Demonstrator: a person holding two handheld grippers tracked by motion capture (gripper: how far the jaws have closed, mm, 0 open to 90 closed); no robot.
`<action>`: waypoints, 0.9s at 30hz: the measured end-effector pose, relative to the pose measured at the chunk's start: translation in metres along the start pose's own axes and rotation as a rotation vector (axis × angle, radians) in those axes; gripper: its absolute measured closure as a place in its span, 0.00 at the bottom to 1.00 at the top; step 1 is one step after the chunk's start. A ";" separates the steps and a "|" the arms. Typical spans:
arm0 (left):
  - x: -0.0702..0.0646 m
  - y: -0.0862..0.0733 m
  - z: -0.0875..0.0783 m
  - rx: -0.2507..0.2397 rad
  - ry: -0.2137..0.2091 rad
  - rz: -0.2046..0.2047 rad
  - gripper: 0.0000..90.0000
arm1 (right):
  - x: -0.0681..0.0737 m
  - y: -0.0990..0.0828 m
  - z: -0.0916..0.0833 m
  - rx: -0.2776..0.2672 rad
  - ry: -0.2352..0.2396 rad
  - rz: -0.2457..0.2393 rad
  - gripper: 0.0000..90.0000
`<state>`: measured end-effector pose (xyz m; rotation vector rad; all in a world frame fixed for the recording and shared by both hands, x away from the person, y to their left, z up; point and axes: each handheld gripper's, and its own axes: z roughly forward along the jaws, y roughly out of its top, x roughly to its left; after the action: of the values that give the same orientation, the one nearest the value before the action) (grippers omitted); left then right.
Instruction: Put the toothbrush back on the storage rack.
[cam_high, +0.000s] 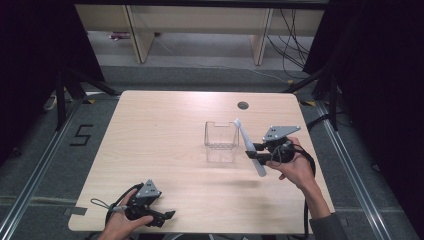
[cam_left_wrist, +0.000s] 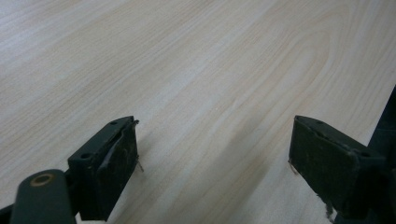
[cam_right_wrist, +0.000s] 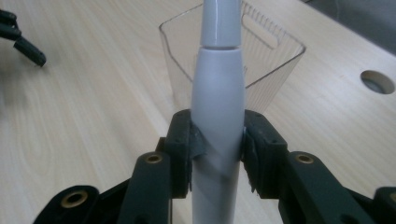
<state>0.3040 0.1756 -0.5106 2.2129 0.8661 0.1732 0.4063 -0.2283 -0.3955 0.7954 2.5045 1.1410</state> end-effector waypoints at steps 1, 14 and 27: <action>0.000 0.000 0.000 -0.001 -0.001 -0.001 0.17 | 0.000 0.001 0.000 -0.010 -0.005 -0.003 0.73; 0.001 0.000 0.000 0.006 0.006 0.010 0.17 | -0.007 0.009 0.002 -0.034 -0.002 -0.006 0.73; 0.001 0.000 0.000 0.005 0.005 0.009 0.17 | -0.009 0.021 0.001 -0.069 0.003 0.007 0.73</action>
<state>0.3047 0.1763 -0.5102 2.2219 0.8604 0.1807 0.4214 -0.2218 -0.3802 0.7858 2.4527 1.2246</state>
